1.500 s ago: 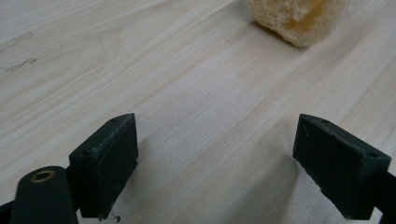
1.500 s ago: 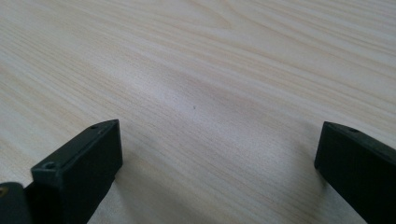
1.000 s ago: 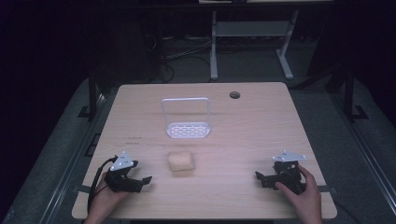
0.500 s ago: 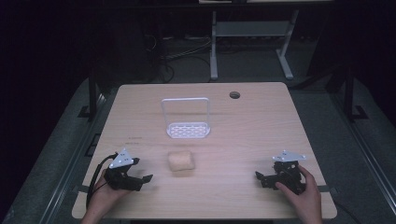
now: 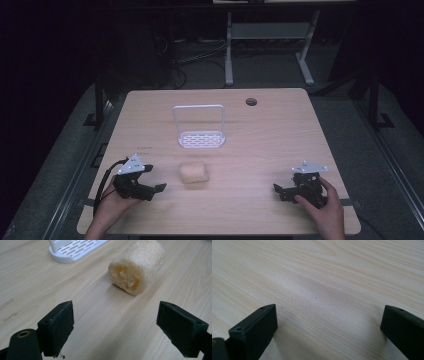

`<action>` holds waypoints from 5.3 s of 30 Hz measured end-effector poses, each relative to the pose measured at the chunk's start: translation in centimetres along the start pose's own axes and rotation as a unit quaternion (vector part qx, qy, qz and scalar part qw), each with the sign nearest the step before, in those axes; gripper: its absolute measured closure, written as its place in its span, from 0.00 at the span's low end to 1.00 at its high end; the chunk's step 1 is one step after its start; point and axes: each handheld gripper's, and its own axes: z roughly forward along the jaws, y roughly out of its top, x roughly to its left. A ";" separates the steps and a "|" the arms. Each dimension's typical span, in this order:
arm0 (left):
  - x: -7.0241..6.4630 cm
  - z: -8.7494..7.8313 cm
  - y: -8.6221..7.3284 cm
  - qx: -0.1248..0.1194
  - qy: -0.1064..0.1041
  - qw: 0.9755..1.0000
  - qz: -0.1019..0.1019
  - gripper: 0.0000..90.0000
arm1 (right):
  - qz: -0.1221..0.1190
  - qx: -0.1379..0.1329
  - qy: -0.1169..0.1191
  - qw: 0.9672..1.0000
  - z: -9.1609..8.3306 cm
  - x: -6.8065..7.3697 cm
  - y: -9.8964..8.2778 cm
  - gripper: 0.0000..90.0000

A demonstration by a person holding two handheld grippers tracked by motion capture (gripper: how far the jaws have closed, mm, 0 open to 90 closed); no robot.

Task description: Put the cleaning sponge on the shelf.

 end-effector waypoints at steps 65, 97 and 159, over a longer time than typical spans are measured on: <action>-0.2 3.2 8.4 -0.009 -0.074 0.995 0.068 0.16 | -0.001 0.000 -0.001 1.000 0.0 0.0 0.0 0.01; -0.7 6.2 9.3 0.002 -0.123 0.985 0.120 0.16 | -0.001 0.000 -0.001 1.000 0.0 0.0 0.0 0.01; -1.5 11.5 7.3 0.125 -0.138 0.966 0.178 0.17 | -0.001 0.000 -0.001 1.000 0.0 0.0 0.0 0.01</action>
